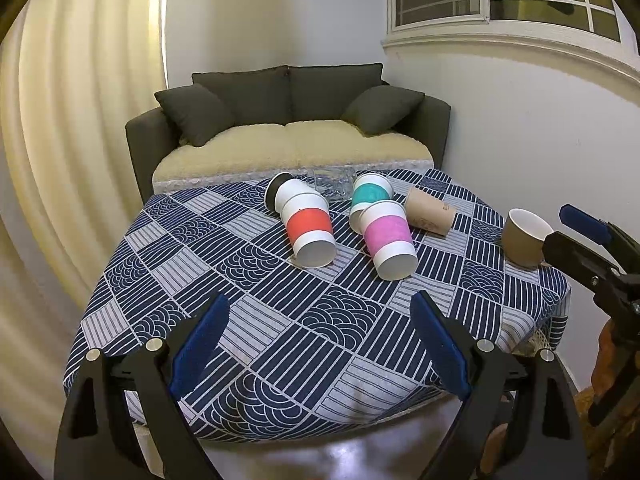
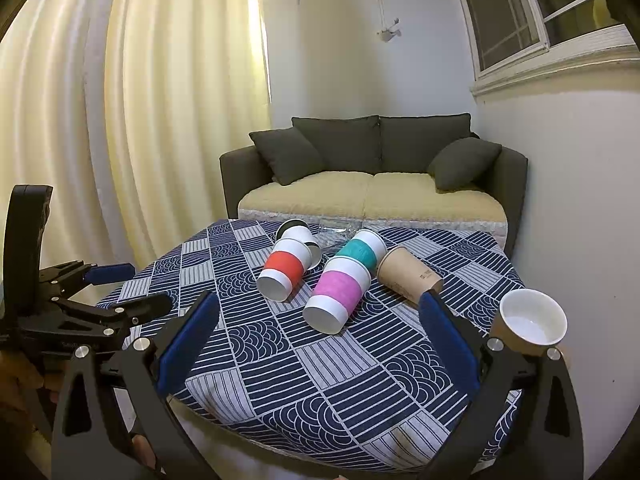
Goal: Flip cup upright
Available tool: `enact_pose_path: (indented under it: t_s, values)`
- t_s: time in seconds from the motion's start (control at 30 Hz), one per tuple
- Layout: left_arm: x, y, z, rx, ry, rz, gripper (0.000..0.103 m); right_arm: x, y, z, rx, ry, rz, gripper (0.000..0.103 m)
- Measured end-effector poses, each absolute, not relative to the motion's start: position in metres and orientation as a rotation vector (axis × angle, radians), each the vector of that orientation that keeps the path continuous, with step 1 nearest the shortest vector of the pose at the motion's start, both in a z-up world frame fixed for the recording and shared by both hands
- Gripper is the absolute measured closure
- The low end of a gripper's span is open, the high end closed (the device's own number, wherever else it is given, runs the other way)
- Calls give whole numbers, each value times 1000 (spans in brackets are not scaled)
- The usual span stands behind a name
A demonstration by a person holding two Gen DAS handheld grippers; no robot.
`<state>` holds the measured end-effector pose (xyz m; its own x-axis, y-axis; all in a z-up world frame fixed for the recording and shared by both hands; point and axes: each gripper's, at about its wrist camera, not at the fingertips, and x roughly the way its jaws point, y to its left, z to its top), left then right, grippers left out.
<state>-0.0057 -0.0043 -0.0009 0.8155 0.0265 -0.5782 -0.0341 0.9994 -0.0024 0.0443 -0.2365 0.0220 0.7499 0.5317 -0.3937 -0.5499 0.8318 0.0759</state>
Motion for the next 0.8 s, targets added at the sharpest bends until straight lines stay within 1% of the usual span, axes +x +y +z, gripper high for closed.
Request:
enact_pose_path:
  t_s: [0.8]
  values:
    - [-5, -6, -3, -4, 625, 26, 13, 44, -235, 20, -54, 428, 590, 5]
